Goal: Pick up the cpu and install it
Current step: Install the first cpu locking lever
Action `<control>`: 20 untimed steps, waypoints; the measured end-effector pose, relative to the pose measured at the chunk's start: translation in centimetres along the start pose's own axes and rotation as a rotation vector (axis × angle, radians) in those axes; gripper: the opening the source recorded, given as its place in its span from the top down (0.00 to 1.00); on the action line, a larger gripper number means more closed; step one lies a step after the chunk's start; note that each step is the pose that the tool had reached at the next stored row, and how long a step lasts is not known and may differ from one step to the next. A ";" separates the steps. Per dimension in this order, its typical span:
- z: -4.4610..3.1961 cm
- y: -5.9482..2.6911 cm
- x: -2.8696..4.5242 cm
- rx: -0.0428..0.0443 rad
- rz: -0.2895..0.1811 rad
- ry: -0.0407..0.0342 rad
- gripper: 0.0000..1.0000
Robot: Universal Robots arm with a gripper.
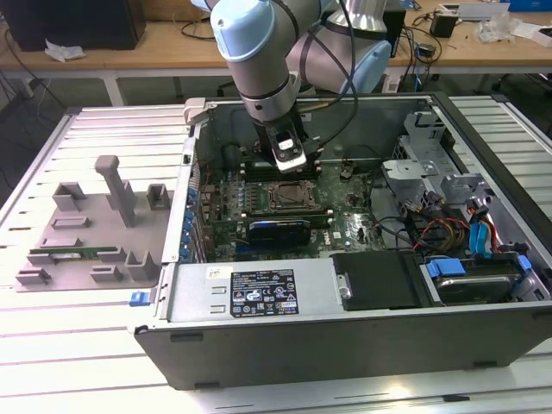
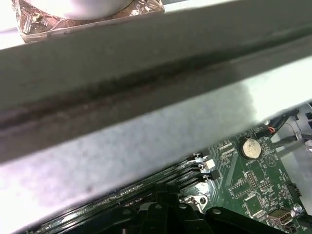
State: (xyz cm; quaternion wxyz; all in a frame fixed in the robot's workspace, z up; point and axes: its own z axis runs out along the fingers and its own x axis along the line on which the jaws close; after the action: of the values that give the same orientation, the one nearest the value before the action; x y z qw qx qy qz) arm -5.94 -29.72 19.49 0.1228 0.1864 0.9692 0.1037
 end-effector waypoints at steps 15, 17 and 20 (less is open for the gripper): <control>0.04 -0.37 -0.26 -0.0032 0.001 0.0012 0.89; -0.03 -0.35 -0.28 -0.0026 0.001 0.0010 0.89; -0.09 -0.33 -0.30 -0.0014 0.000 0.0006 0.89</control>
State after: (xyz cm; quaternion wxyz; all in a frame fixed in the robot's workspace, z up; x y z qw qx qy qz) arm -5.80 -30.14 19.55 0.1226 0.1865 0.9692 0.1044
